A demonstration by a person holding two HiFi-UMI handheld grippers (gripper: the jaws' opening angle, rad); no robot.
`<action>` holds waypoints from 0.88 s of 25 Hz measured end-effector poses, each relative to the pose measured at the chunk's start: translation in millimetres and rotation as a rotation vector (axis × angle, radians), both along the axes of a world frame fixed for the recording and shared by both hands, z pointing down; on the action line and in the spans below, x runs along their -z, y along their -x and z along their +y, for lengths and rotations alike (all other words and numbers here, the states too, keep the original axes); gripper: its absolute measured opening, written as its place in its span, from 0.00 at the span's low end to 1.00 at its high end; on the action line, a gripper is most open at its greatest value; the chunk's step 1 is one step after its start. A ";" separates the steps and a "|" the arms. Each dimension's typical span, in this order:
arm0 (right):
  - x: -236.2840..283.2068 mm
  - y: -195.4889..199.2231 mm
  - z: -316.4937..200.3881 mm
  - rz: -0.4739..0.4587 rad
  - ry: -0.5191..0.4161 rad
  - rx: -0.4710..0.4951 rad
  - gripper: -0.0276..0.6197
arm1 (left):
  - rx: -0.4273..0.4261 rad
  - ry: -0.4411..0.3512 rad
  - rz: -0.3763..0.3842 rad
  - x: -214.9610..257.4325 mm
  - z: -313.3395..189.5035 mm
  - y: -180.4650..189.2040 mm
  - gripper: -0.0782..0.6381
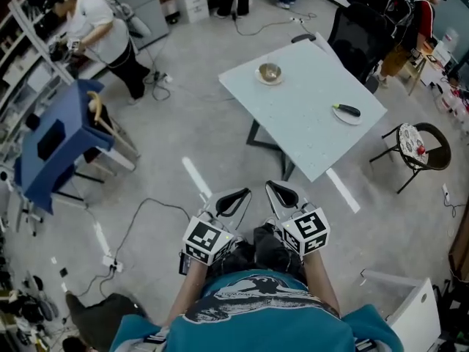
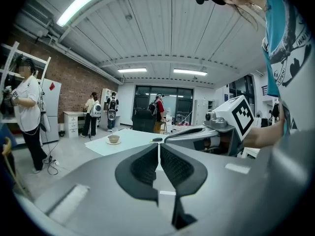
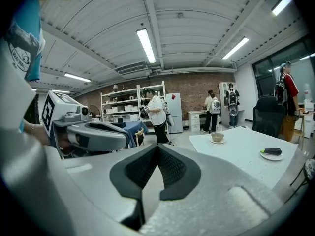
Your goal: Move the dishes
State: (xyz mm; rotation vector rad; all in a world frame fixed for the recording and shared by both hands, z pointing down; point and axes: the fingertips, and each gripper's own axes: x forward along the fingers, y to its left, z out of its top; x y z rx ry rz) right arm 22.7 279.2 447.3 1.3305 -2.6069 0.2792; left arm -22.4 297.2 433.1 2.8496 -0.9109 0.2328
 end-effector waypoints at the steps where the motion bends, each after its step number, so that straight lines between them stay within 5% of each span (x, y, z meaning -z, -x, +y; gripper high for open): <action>1: -0.1 0.9 -0.5 -0.004 0.002 0.006 0.05 | 0.004 0.001 -0.003 -0.8 0.1 0.6 0.15; 22: -3.6 -32.7 -84.6 -0.025 0.048 0.071 0.05 | 0.092 0.018 0.049 5.3 -88.4 -23.1 0.14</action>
